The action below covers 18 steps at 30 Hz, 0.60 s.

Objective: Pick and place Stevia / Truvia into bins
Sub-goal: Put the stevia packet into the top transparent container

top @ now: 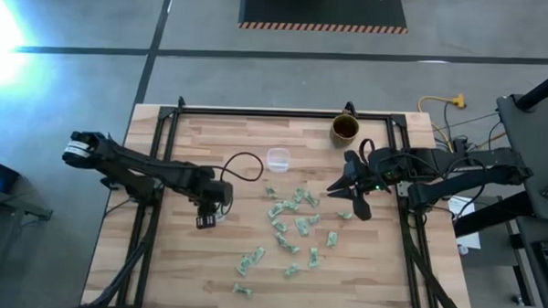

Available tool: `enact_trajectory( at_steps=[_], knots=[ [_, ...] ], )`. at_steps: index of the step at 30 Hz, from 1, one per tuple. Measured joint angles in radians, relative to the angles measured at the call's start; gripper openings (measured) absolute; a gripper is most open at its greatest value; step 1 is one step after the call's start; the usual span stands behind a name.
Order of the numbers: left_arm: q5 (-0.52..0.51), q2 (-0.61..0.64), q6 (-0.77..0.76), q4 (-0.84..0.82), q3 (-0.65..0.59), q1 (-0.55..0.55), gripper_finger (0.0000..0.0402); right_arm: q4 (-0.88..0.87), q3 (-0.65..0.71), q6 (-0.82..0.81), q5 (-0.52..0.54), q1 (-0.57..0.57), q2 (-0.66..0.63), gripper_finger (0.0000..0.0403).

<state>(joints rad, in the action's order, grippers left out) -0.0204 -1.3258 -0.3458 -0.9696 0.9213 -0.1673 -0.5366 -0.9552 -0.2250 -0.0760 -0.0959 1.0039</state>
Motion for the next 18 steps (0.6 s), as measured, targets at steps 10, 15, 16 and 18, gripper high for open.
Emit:
enact_trajectory(
  at_steps=[10, 15, 16, 18],
  knots=[
    [-0.017, 0.042, -0.037, 0.007, 0.112, -0.003, 0.0111, -0.277, 0.074, -0.055, -0.012, -0.018, 0.001, 0.0073],
    [-0.068, 0.062, -0.043, 0.05, 0.128, -0.003, 0.0111, -0.327, 0.144, -0.066, -0.008, -0.04, 0.0, 0.0075],
    [-0.071, 0.064, -0.043, 0.06, 0.128, -0.003, 0.0111, -0.321, 0.162, -0.069, -0.008, -0.045, 0.0, 0.0075],
    [-0.079, 0.066, -0.044, 0.104, 0.127, -0.004, 0.0111, -0.31, 0.193, -0.079, -0.007, -0.049, 0.0, 0.0077]
  ],
)
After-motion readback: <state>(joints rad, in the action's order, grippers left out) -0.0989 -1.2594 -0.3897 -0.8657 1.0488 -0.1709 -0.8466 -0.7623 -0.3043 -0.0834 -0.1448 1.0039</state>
